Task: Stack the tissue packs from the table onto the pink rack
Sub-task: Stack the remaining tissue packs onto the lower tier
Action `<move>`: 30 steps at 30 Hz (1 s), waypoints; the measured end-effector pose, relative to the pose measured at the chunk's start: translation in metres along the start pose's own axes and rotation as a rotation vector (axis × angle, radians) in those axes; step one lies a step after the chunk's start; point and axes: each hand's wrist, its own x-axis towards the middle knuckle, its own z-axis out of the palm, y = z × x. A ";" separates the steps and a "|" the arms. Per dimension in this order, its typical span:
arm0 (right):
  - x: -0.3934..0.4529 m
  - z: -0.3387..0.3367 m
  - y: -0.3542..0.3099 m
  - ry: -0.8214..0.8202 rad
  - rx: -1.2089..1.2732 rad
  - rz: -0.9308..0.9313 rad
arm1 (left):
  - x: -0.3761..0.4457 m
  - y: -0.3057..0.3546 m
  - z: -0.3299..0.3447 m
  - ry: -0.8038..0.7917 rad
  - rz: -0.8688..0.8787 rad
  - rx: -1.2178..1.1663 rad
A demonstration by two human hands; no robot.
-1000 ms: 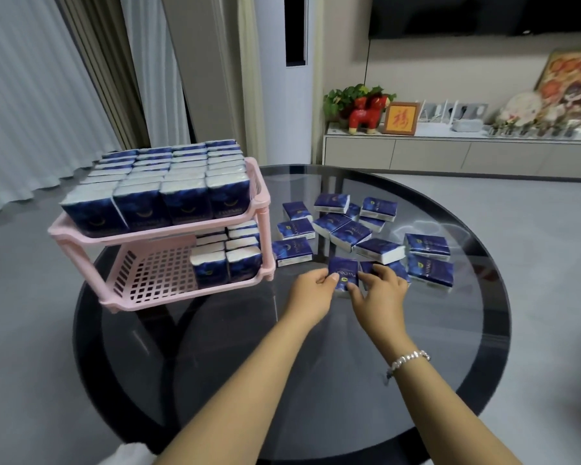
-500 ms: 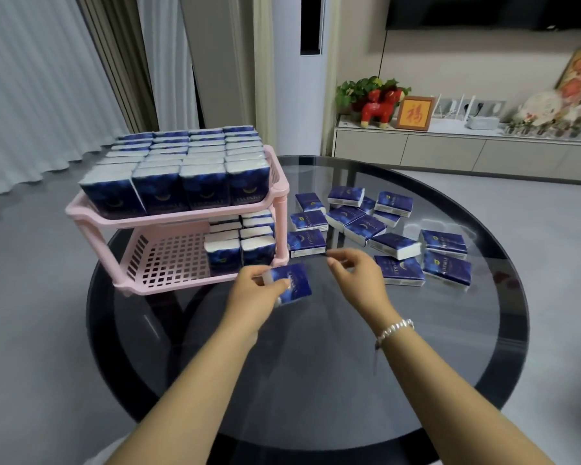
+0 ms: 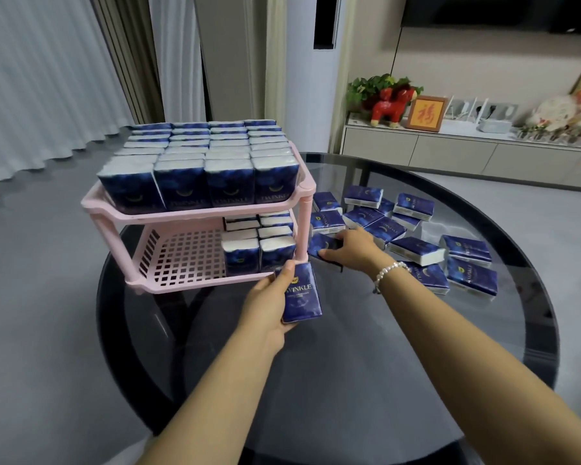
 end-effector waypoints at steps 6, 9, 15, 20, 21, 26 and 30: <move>-0.044 -0.015 0.015 -0.019 0.295 0.117 | -0.008 -0.001 0.005 -0.060 -0.056 -0.065; -0.066 -0.010 0.027 0.097 0.563 0.194 | -0.012 -0.004 0.011 -0.060 -0.063 -0.075; -0.096 0.007 0.019 0.103 0.976 0.098 | -0.018 -0.008 0.022 -0.161 0.018 -0.084; -0.098 0.004 0.009 -0.023 0.863 -0.019 | -0.016 -0.010 0.018 -0.139 0.076 -0.027; -0.094 0.001 0.010 -0.024 0.829 -0.024 | -0.014 -0.010 0.017 -0.110 0.077 -0.023; -0.037 -0.009 0.014 0.195 0.470 -0.102 | -0.003 -0.009 0.015 -0.014 0.093 -0.038; 0.024 0.000 0.012 0.182 0.360 -0.117 | 0.003 -0.009 0.010 0.018 0.086 -0.029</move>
